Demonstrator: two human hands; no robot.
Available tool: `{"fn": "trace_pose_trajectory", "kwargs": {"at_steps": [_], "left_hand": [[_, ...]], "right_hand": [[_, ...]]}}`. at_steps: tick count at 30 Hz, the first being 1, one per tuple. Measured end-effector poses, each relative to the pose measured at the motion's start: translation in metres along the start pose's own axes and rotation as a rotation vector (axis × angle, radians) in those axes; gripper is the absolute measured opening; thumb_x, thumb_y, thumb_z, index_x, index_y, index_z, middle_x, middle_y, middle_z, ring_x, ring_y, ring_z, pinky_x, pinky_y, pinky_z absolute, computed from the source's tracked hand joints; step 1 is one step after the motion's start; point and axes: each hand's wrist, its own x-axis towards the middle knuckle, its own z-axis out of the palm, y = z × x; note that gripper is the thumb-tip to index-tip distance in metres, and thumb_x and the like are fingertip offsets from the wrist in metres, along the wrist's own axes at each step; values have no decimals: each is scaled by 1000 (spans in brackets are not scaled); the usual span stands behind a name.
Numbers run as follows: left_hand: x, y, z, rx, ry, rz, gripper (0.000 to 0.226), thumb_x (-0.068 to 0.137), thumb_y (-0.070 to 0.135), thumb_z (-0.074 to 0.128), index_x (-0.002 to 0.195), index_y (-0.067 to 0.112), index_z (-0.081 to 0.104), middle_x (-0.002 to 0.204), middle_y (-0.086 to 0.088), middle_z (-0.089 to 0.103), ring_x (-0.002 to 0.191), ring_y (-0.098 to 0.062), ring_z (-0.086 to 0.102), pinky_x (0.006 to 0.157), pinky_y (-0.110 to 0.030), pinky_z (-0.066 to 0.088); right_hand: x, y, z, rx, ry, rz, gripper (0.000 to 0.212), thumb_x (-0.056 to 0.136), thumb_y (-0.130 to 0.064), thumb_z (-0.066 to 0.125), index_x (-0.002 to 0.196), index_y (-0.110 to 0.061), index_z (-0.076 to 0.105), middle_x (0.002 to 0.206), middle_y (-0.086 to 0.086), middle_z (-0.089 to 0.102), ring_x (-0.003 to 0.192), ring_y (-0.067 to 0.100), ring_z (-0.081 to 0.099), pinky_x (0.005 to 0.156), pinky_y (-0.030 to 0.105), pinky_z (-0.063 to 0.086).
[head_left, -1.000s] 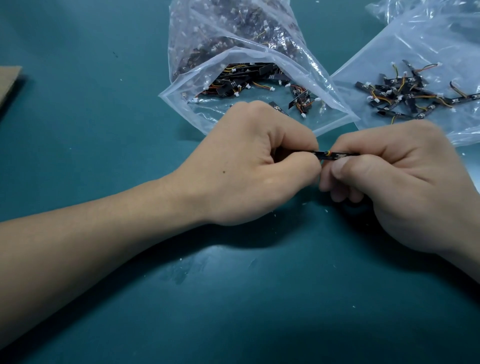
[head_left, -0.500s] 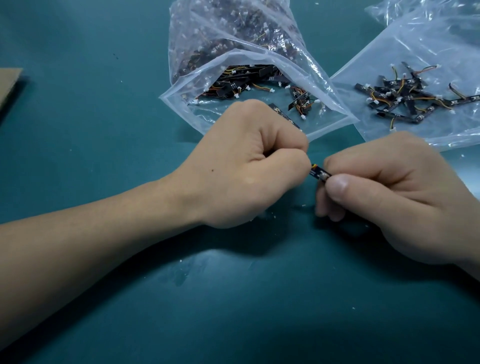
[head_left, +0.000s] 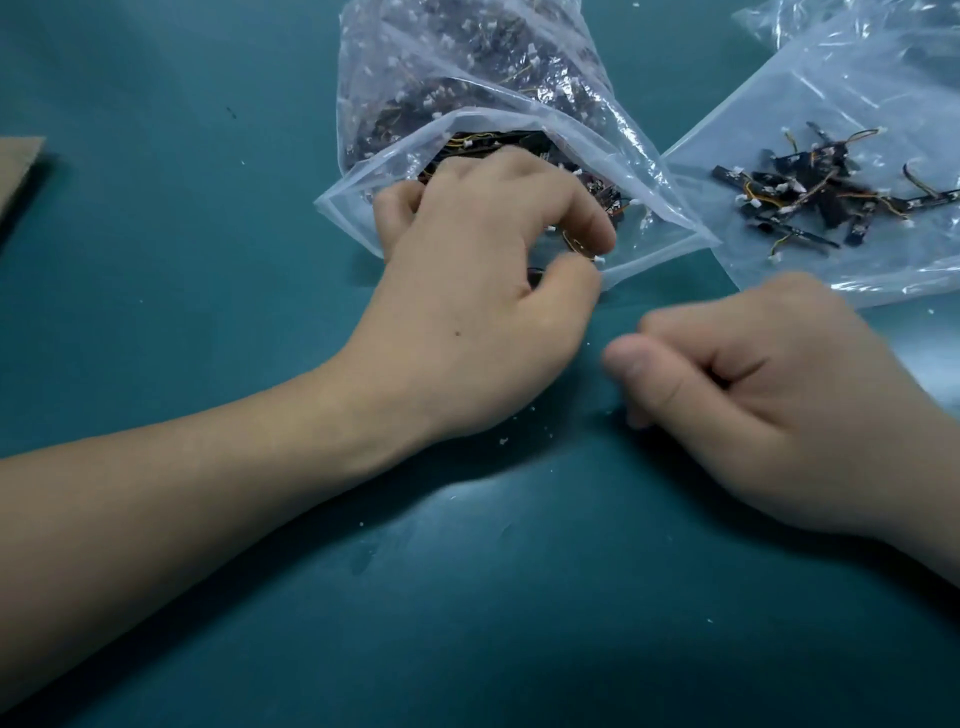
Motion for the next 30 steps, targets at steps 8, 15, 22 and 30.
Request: {"fn": "trace_pose_trajectory", "kwargs": {"at_steps": [8, 15, 22, 30], "left_hand": [[-2, 3, 2, 220, -60, 4, 38, 86, 38, 44, 113, 34, 71, 127, 24, 64, 125, -9, 49, 98, -37, 16], [-3, 2, 1, 260, -71, 11, 39, 87, 35, 48, 123, 39, 62, 130, 24, 60, 129, -11, 45, 100, -36, 14], [-3, -1, -2, 315, -25, 91, 21, 97, 29, 60, 106, 44, 72, 104, 19, 65, 106, -19, 51, 85, -38, 17], [-8, 5, -3, -53, 134, 231, 18, 91, 24, 71, 104, 35, 66, 92, 24, 66, 93, -3, 61, 98, -47, 37]], "right_hand": [[-1, 2, -4, -43, -75, -19, 53, 101, -51, 44, 64, -17, 60, 50, -2, 52, 48, 16, 47, 49, 41, 41], [1, 0, -4, -55, -72, -17, 52, 101, -51, 46, 65, -17, 60, 49, -3, 45, 48, 15, 44, 49, 40, 38], [1, 0, -3, -65, -75, -9, 53, 101, -51, 47, 66, -15, 62, 50, -1, 46, 49, 16, 45, 49, 40, 40], [4, 0, -2, 259, 240, 247, 43, 97, -47, 56, 68, -16, 61, 55, 2, 59, 45, 18, 50, 45, 25, 38]]}}
